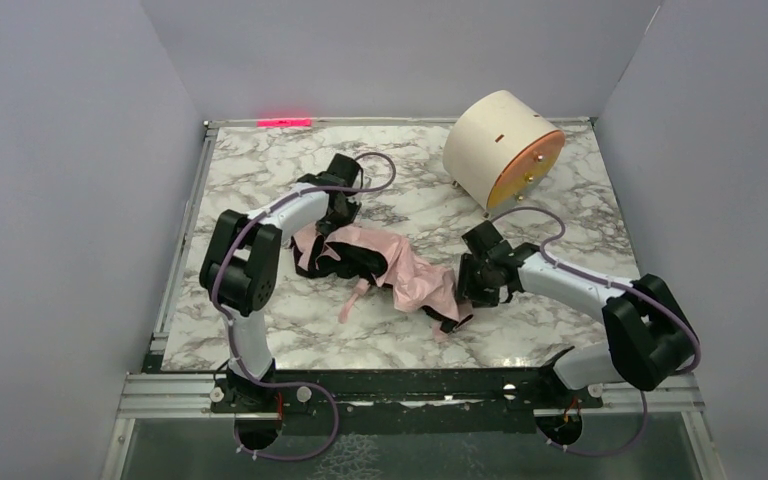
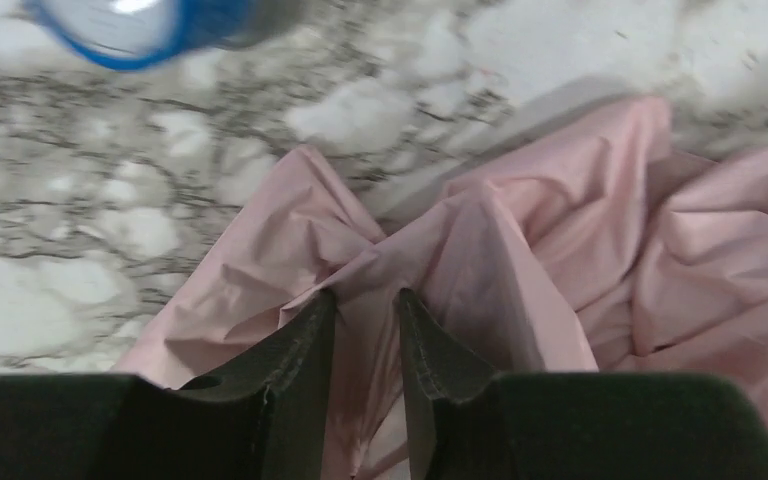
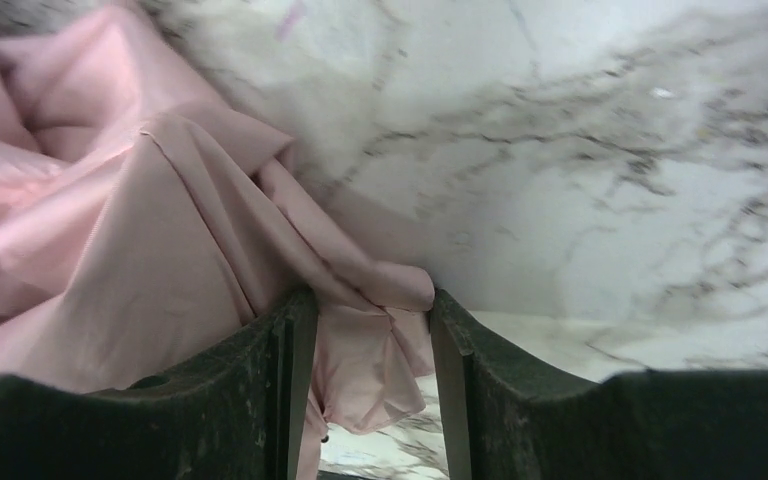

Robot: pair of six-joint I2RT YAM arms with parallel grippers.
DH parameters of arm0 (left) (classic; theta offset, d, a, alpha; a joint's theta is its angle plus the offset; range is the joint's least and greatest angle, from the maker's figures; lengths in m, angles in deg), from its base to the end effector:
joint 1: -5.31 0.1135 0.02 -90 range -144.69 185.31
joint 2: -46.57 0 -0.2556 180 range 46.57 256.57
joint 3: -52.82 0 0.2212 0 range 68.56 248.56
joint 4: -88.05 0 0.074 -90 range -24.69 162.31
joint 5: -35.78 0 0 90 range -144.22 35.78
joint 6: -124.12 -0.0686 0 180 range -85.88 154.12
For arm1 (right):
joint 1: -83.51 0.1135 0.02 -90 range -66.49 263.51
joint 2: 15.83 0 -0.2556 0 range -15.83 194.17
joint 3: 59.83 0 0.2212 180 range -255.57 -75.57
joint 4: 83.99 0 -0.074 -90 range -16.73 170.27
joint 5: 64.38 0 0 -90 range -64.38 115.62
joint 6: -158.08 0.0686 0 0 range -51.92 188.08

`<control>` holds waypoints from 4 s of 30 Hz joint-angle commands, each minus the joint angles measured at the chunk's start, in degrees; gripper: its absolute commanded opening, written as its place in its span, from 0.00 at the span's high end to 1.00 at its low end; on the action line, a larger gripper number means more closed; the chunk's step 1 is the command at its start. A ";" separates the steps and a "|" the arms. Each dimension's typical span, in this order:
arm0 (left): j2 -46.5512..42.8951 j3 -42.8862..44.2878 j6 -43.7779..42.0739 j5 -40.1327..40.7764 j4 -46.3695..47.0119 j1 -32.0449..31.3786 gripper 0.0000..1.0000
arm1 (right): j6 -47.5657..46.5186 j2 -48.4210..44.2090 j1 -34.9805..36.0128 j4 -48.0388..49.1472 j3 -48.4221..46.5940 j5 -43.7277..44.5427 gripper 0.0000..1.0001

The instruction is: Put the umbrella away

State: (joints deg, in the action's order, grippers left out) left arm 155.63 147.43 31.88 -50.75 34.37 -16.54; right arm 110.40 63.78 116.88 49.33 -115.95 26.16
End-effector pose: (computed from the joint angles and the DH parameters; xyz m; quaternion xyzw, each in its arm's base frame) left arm 0.3457 -0.1341 0.1677 0.1992 0.9610 -0.0030 0.1919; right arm 0.1884 0.1233 0.1426 0.0777 0.9820 0.1020 0.1388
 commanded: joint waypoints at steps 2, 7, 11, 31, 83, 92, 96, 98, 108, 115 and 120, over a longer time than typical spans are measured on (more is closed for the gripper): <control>-5.62 -6.50 6.15 -7.82 1.57 -5.96 0.70 | 4.04 4.02 0.03 9.38 -2.25 -6.49 0.50; -9.38 -12.91 11.84 -13.06 7.13 -11.21 0.73 | 5.84 10.00 0.99 14.96 -5.28 -9.97 0.51; -9.96 -15.77 16.07 -16.35 13.00 -15.36 0.75 | 6.16 15.66 3.28 16.99 -9.65 -11.49 0.52; -8.16 -18.58 24.29 -24.00 31.01 -22.13 0.73 | 11.11 12.73 6.41 26.87 -6.05 -10.63 0.51; -6.84 -19.11 17.83 -17.55 30.36 -21.51 0.76 | -3.39 12.72 5.24 23.24 -7.51 -18.30 0.71; -9.14 -16.27 15.28 -10.25 26.55 -18.21 0.47 | -1.78 8.80 5.26 18.15 -5.15 -9.51 0.64; -17.77 -17.25 14.92 -7.48 22.65 -11.73 0.33 | -2.29 3.81 5.22 9.00 -3.84 0.43 0.59; -23.19 -18.55 14.10 -5.74 20.72 -9.36 0.27 | -2.46 1.43 5.26 6.27 -3.30 3.93 0.55; -52.36 -27.32 15.29 0.18 9.49 -8.08 0.12 | -2.95 -4.06 4.74 -4.76 -8.07 15.66 0.43; -59.91 -31.29 19.16 -12.48 9.50 -14.69 0.01 | -4.77 -2.35 3.48 -2.99 -10.35 12.04 0.30; -56.97 -31.24 18.87 -5.32 9.61 -27.48 0.01 | -4.26 -0.09 3.33 0.00 -9.80 5.30 0.29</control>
State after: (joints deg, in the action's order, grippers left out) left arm 96.68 116.52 49.85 -58.12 44.65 -36.47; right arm 106.34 61.90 120.51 47.30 -125.13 36.37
